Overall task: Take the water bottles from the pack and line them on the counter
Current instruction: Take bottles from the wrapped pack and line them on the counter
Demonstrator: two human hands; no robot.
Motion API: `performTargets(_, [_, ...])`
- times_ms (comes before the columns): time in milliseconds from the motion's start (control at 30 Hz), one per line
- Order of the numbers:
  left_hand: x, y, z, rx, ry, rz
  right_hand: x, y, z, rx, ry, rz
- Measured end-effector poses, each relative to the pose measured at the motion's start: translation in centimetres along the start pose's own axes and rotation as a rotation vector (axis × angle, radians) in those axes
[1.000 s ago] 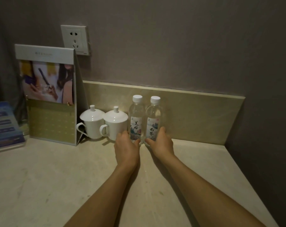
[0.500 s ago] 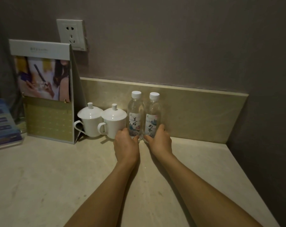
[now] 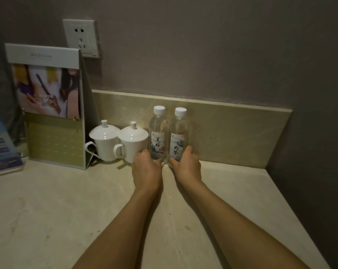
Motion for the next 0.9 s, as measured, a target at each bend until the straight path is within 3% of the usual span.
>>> performTargets(900, [0.1, -0.13, 0.55, -0.066, -0.017, 0.037, -0.44, -0.35, -0.09, -0.016, 0.017, -0.023])
Point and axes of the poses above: each hand's wrist, its own z-axis towards the middle knuckle, its own x-axis out of the back of the hand, y = z × x, the point moved 8 cm from there along z, towards the middle knuckle
